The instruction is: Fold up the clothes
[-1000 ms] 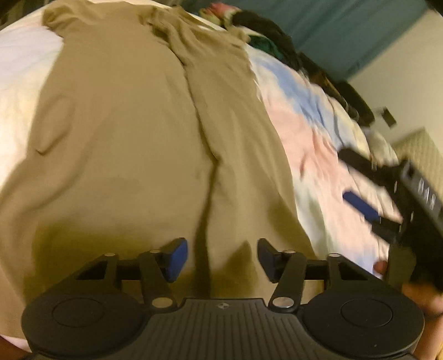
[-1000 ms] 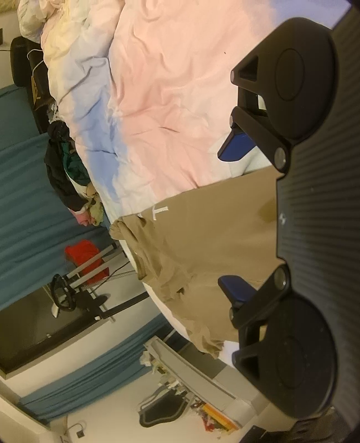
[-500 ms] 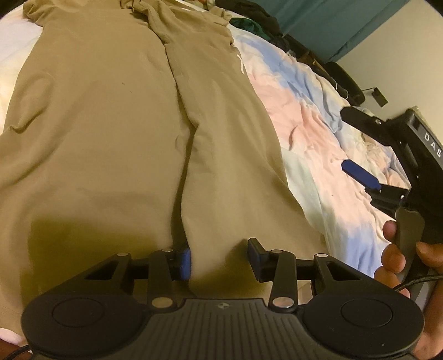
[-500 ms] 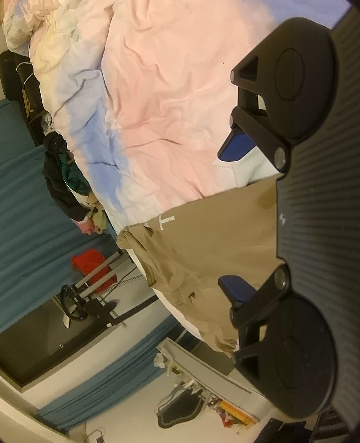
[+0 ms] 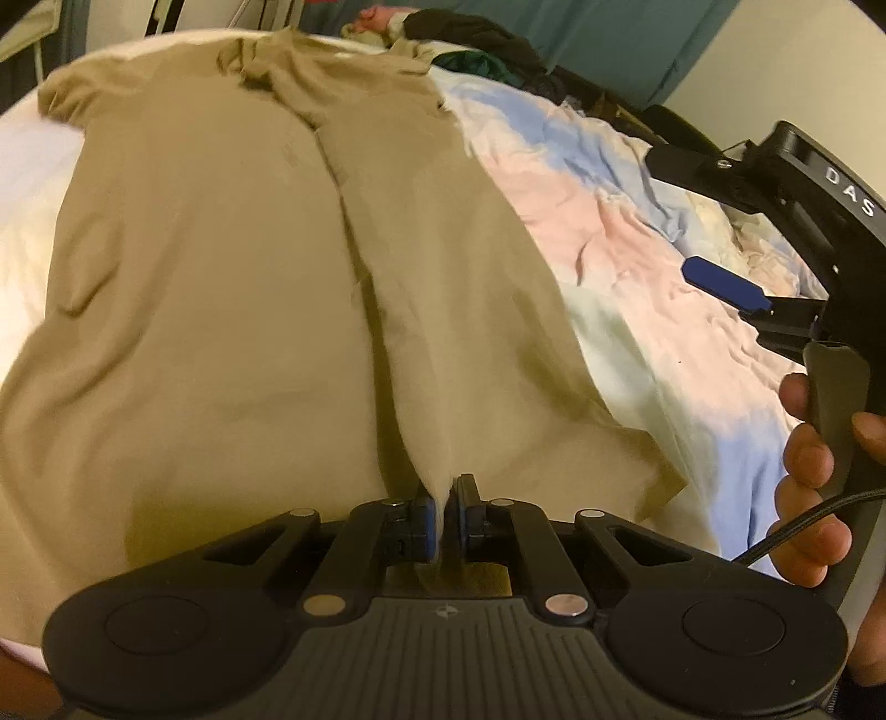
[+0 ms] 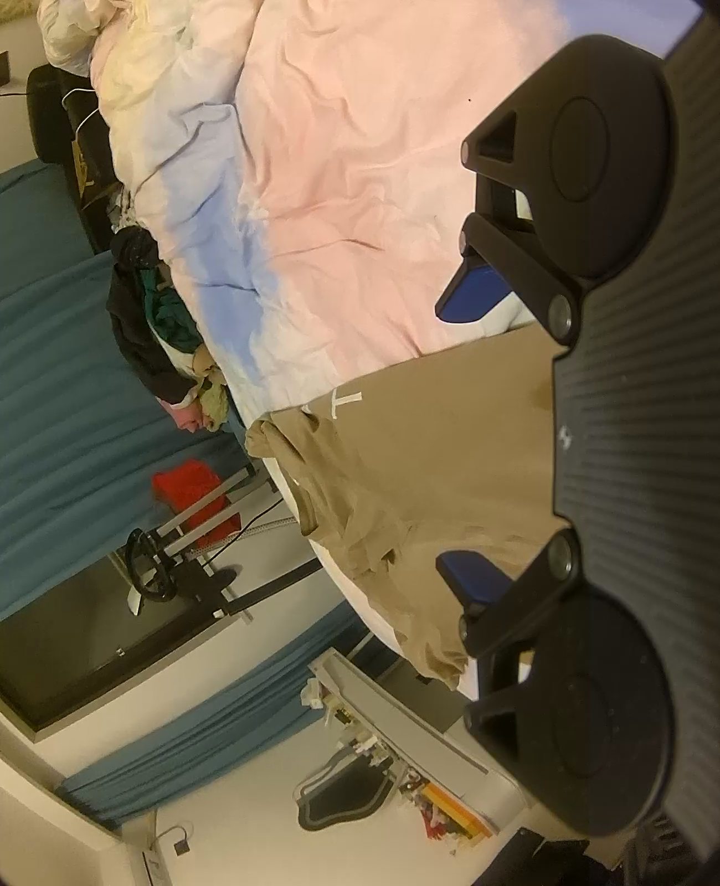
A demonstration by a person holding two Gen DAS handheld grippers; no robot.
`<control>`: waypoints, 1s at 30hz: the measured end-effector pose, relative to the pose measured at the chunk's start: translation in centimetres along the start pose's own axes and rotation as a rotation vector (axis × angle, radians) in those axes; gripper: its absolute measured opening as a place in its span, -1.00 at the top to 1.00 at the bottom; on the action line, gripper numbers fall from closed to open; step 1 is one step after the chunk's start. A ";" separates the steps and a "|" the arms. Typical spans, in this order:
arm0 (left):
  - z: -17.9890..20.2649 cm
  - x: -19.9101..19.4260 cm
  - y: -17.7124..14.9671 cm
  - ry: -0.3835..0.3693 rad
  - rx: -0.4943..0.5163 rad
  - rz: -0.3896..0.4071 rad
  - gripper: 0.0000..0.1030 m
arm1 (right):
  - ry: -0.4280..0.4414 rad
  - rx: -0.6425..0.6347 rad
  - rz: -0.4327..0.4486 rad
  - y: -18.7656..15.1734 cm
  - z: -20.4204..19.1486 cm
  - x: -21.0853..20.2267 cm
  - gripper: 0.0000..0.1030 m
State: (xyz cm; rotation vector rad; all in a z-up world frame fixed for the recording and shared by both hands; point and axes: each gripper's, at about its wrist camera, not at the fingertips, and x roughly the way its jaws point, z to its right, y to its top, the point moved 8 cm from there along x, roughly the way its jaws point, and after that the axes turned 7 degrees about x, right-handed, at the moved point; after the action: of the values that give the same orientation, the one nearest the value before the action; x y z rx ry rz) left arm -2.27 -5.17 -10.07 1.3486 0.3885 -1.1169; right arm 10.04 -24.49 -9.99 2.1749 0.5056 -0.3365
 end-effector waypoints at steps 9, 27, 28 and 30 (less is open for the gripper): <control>0.4 -3.1 5.0 0.123 0.118 0.172 -0.68 | 0.009 -0.024 0.101 1.4 -0.6 -2.3 -0.76; 0.0 -8.9 8.8 0.241 0.222 0.421 -0.99 | -0.037 -0.161 0.172 0.1 -1.9 -2.1 -0.76; -0.3 -9.4 8.9 0.237 0.219 0.432 -0.99 | -0.039 -0.174 0.170 -0.1 -2.1 -2.0 -0.76; -0.9 -10.3 8.9 0.237 0.215 0.451 -0.99 | -0.040 -0.194 0.165 -0.4 -2.5 -1.6 -0.76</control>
State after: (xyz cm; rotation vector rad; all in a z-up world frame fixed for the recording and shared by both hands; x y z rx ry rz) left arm 0.40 -1.60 2.76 1.6647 0.1221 -0.6385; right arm 8.64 -22.64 -8.14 2.0019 0.3198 -0.2298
